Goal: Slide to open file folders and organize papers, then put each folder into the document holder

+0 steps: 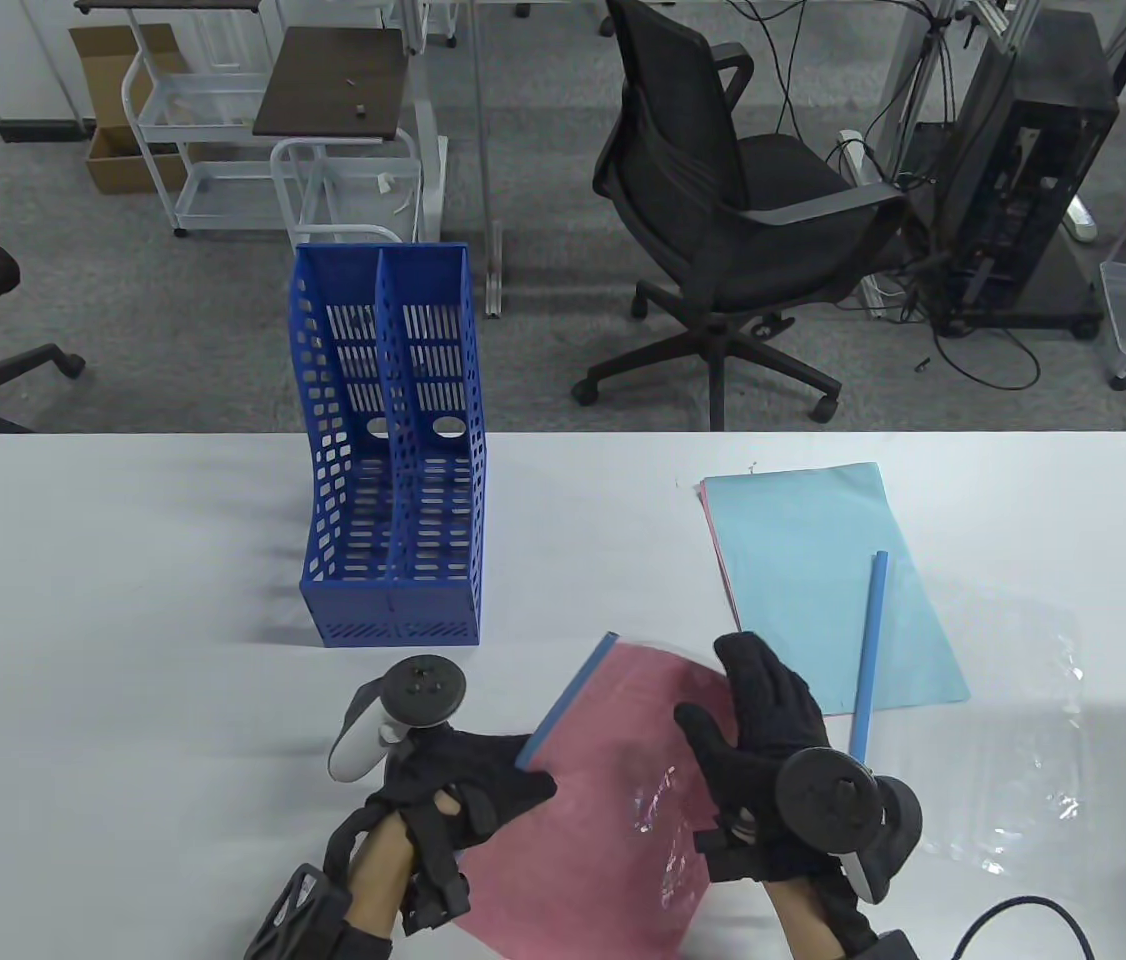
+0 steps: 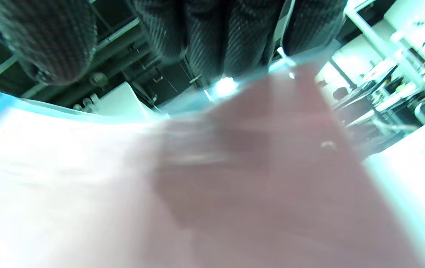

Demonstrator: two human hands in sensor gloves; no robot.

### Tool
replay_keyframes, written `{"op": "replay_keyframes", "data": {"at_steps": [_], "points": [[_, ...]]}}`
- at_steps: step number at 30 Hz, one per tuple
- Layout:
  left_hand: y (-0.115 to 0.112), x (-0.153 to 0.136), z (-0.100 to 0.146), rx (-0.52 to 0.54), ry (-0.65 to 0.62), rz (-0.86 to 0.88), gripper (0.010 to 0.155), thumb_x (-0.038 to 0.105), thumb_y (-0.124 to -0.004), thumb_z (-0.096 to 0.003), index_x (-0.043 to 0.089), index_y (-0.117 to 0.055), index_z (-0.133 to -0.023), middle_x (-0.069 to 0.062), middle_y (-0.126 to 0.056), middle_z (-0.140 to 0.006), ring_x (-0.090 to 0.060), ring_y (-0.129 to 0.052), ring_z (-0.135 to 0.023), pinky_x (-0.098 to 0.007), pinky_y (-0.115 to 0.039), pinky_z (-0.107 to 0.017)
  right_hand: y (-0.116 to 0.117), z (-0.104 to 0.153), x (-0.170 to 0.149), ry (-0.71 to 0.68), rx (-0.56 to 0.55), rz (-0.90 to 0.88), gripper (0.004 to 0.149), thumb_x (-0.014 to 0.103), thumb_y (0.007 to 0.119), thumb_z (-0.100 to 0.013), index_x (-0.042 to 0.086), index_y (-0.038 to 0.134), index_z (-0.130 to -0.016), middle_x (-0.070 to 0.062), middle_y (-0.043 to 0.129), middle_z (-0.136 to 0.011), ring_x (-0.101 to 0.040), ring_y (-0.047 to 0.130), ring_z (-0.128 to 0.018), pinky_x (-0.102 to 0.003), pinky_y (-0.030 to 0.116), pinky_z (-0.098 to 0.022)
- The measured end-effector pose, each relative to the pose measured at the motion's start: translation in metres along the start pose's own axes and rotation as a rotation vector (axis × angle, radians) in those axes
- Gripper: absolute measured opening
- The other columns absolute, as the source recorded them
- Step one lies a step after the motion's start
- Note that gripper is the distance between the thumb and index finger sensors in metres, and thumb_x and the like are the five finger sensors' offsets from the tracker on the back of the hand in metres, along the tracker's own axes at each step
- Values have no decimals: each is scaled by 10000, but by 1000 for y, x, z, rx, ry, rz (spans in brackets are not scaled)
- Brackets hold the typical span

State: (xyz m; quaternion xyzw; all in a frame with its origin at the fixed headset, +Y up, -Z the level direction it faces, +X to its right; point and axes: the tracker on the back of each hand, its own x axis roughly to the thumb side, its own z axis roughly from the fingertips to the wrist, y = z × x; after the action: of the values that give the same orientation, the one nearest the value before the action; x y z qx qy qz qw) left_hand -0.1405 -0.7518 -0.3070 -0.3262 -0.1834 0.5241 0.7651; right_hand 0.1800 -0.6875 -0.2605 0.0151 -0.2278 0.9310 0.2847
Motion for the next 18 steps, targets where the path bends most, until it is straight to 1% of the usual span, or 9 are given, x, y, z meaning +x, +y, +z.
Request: {"op": "replay_keyframes", "data": {"at_steps": [3,5,8,11,12,13,14,16,18], "points": [[22,5,20,148,-103,75,547,245,-821,-494,361,-774,-1026,-101,-864,-1017,-357,-1011,-835,-470,-914,-588,10,0,-6,34,81,37,898,625,765,-353,216,369,-1047,-132,371,-1150,-418,480,-1050,-631,457,-738],[38,10,39,243,-186,152,547,238,-823,-494,365,-774,-1023,-112,-861,-1016,-369,-1007,-833,-478,-913,-583,19,0,-9,56,162,43,928,640,755,-348,202,330,-1046,-148,330,-1149,-434,446,-1051,-627,447,-735],[58,21,69,397,-300,182,545,238,-819,-496,359,-769,-1025,-113,-855,-1020,-364,-1005,-838,-478,-912,-586,30,1,-11,76,228,40,940,639,754,-349,193,306,-1045,-161,295,-1146,-447,413,-1051,-630,426,-734],[77,35,108,660,-480,201,546,243,-812,-498,360,-760,-1028,-98,-854,-1025,-344,-999,-856,-466,-904,-606,37,1,-10,67,255,64,942,640,751,-348,189,305,-1043,-163,286,-1145,-447,403,-1051,-632,417,-734],[82,40,122,799,-549,212,547,247,-809,-498,369,-756,-1029,-86,-849,-1032,-330,-995,-869,-460,-898,-618,38,1,-10,65,258,72,942,640,751,-346,190,305,-1043,-164,286,-1144,-447,400,-1052,-632,415,-734],[84,42,128,866,-577,210,546,251,-805,-501,380,-750,-1029,-74,-842,-1040,-319,-985,-884,-456,-885,-635,39,2,-10,63,261,78,940,639,751,-348,190,305,-1043,-163,283,-1144,-448,396,-1052,-630,412,-735],[88,46,138,1001,-616,192,548,258,-802,-499,392,-743,-1028,-57,-837,-1046,-304,-980,-897,-446,-880,-647,42,2,-9,61,268,91,940,639,752,-347,190,306,-1043,-164,282,-1144,-448,395,-1051,-630,410,-734],[93,51,147,1188,-657,160,549,280,-793,-497,431,-729,-1021,-14,-828,-1057,-261,-966,-926,-418,-865,-676,47,4,-8,50,289,124,943,642,750,-345,194,301,-1043,-162,272,-1144,-450,383,-1052,-628,401,-736],[100,54,147,1281,-709,152,550,291,-788,-494,457,-717,-1013,19,-816,-1064,-229,-952,-945,-401,-842,-700,52,6,-7,33,309,162,946,644,749,-343,196,295,-1042,-163,265,-1144,-448,378,-1053,-626,397,-736]]}}
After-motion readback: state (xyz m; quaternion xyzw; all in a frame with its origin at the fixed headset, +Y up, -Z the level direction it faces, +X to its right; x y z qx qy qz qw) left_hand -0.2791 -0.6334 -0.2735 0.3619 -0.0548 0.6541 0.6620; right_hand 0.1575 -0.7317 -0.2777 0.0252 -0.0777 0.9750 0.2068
